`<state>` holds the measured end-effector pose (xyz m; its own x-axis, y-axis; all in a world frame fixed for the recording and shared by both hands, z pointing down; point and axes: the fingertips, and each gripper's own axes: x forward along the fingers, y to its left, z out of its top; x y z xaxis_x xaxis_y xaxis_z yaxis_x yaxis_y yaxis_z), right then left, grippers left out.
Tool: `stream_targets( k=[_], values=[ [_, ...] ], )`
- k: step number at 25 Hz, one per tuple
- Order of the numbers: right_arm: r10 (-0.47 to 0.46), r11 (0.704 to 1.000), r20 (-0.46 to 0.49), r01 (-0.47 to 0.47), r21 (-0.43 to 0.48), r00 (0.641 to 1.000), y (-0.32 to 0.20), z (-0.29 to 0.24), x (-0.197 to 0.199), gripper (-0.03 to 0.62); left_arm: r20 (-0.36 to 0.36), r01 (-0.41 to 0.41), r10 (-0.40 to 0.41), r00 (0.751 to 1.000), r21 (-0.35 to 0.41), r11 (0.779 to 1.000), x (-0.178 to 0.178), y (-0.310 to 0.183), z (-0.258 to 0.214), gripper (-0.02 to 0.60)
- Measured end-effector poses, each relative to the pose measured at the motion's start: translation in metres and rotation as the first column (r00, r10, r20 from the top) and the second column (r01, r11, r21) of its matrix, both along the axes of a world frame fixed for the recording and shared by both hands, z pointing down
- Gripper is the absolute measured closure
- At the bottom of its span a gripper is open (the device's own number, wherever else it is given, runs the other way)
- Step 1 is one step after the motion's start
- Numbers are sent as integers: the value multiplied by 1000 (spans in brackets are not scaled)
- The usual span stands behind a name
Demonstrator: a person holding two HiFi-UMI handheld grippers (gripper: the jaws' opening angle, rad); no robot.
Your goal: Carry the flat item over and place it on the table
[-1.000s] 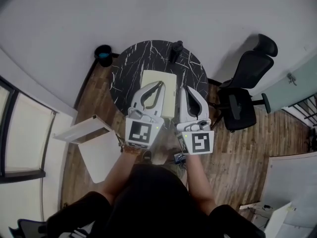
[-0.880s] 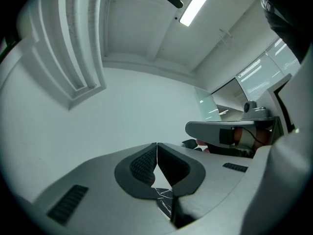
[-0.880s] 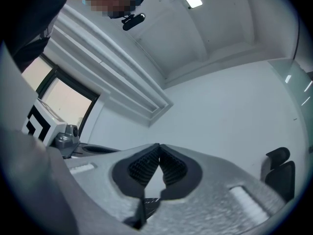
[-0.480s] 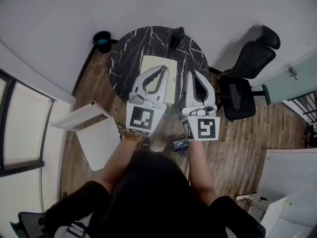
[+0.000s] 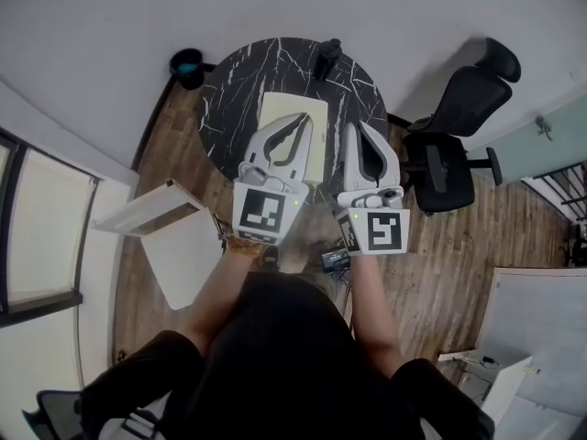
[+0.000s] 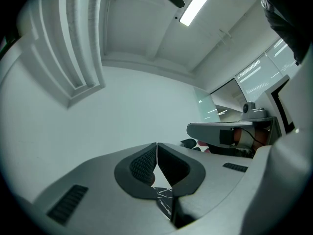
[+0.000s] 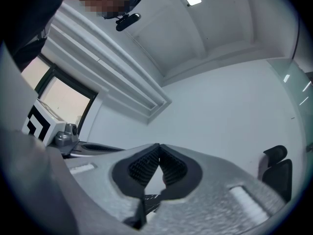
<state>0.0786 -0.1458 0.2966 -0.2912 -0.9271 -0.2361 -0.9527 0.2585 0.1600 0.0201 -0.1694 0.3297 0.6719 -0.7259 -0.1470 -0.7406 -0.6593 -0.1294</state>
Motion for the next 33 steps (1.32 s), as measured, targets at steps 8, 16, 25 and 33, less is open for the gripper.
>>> stream_targets(
  k=[8, 16, 25, 33],
  values=[
    [4, 1000, -33, -4, -2, 999, 1, 5, -3, 599, 9, 1, -1, 1000, -10, 1000, 2, 0, 6, 575],
    [1, 1000, -19, -2, -7, 1000, 1, 6, 0, 599, 15, 3, -2, 1000, -20, 1000, 3, 0, 9, 575],
    [1, 1000, -9, -1, -22, 1000, 0, 14, -1, 599, 23, 3, -2, 1000, -29, 1000, 1, -1, 16, 575],
    [3, 1000, 2, -3, -31, 1000, -2, 16, 3, 599, 27, 3, -2, 1000, -37, 999, 3, -3, 18, 575]
  ],
)
